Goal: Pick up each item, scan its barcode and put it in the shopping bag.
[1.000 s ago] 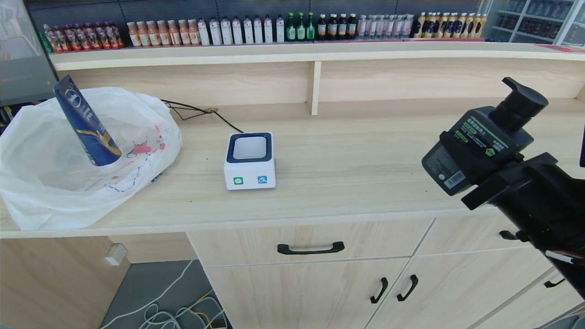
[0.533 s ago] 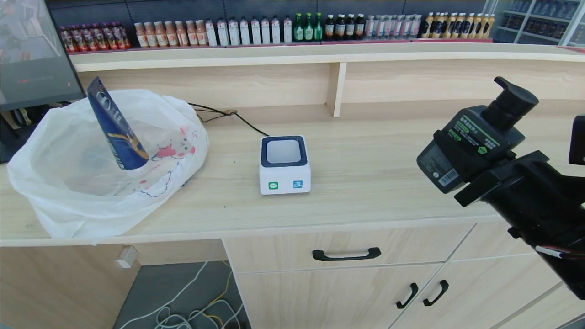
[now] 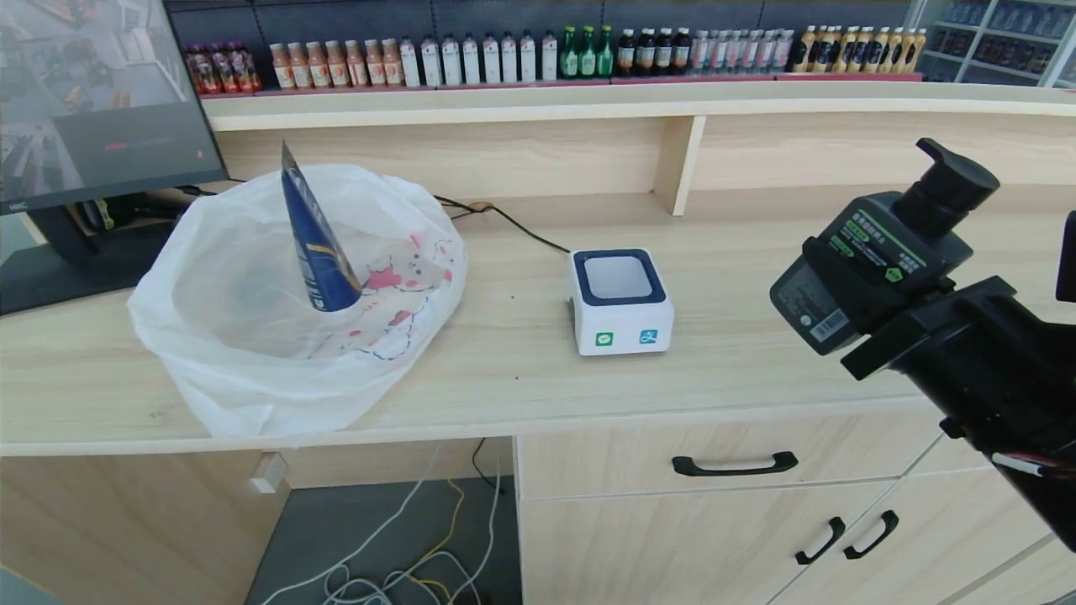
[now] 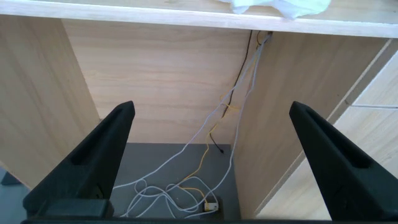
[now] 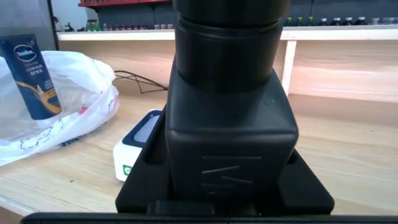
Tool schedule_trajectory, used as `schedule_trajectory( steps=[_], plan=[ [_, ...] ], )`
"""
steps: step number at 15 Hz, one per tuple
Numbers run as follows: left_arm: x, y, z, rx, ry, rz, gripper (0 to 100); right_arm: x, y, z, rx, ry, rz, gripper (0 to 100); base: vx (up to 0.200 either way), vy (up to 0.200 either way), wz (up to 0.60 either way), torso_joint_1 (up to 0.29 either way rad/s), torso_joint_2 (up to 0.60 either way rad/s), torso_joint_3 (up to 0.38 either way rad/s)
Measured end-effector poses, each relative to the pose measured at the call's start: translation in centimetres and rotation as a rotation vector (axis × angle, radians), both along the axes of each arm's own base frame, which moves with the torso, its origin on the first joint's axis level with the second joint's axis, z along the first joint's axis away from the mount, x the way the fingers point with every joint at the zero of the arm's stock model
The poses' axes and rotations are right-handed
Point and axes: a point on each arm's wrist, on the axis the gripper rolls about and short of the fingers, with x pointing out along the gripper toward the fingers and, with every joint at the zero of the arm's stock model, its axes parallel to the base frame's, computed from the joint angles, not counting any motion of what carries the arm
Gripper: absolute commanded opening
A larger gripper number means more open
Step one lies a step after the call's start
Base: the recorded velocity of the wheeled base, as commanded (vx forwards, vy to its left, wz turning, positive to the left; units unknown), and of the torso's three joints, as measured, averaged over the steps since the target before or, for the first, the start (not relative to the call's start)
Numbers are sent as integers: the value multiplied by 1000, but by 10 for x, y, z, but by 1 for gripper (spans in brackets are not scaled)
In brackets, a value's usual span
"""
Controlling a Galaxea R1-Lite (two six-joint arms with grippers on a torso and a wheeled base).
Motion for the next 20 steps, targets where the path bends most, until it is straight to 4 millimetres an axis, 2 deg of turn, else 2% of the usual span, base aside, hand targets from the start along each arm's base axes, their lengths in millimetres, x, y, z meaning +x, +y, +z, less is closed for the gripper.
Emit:
schedule_trajectory(
  steps=[9,13,20],
  plan=[
    [0,0,0,4,0,-1,100,-9,-10,9,8,-44,-32,0,0,0,0,0,0,0],
    [0,0,0,4,0,-1,100,-10,-11,6,-13,-41,-40,0,0,0,0,0,0,0],
    [0,0,0,4,0,0,100,-5,-9,15,-20,-83,-37,0,0,0,0,0,0,0]
  ],
)
